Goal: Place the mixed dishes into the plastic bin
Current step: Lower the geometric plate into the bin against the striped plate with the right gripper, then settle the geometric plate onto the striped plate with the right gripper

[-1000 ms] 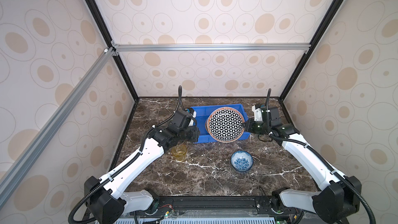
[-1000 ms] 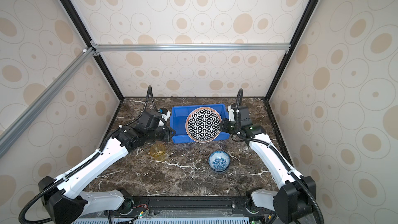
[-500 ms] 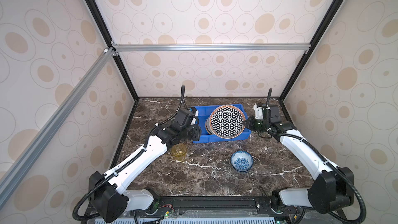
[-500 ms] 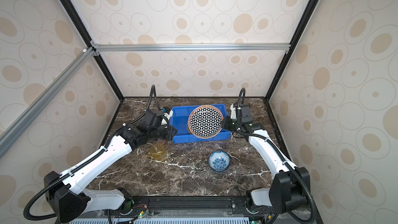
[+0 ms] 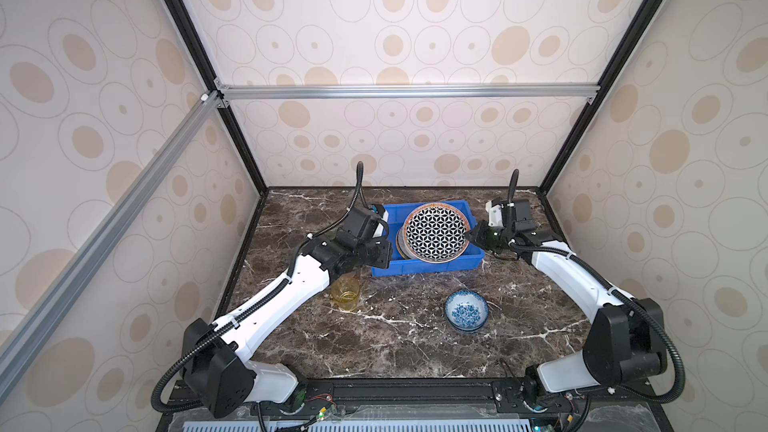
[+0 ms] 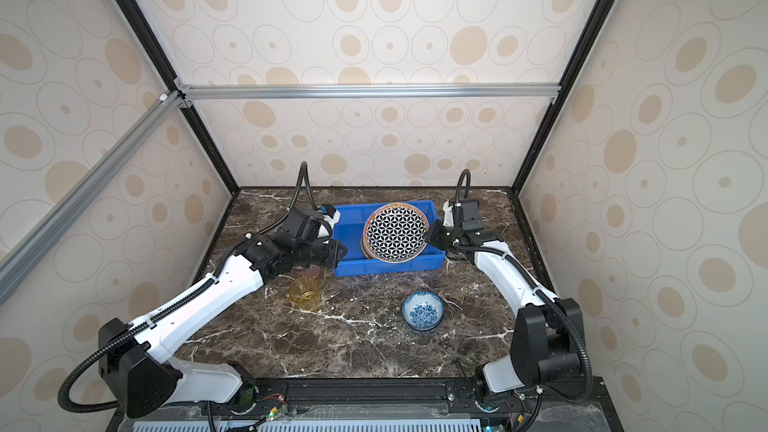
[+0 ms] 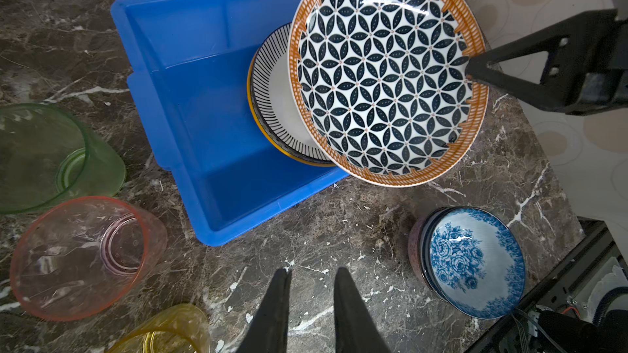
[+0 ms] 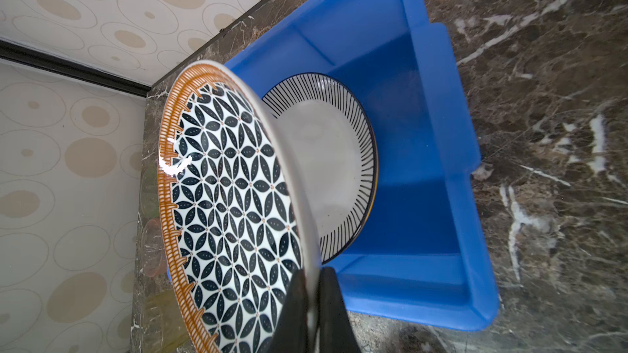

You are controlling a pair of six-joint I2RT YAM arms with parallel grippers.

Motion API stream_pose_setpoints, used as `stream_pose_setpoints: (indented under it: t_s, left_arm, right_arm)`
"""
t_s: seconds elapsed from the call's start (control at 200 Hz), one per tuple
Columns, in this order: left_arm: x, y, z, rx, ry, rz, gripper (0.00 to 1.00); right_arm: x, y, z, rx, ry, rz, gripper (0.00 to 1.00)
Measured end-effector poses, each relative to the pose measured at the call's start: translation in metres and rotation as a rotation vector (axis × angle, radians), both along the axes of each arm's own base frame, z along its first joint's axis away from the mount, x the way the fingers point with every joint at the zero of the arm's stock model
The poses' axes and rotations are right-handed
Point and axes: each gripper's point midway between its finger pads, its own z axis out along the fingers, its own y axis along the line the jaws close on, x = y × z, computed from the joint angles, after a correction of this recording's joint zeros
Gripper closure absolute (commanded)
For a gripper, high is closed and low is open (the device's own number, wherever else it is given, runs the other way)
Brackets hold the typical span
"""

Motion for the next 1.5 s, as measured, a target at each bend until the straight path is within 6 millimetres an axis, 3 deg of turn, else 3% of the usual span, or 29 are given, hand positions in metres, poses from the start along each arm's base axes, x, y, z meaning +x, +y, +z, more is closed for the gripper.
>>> stream_pose_setpoints:
  t_s: [0.785, 1.501]
  left_arm:
    - [0.024, -0.004, -0.015, -0.025, 0.022, 0.006, 0.78]
    - [0.037, -0.003, -0.023, -0.052, 0.038, 0.005, 0.78]
  right_arm:
    - [0.035, 0.009, -0.022, 0.049, 0.039, 0.017, 1.00]
    - [0.049, 0.013, -0.051, 0.048, 0.104, 0.019, 1.00]
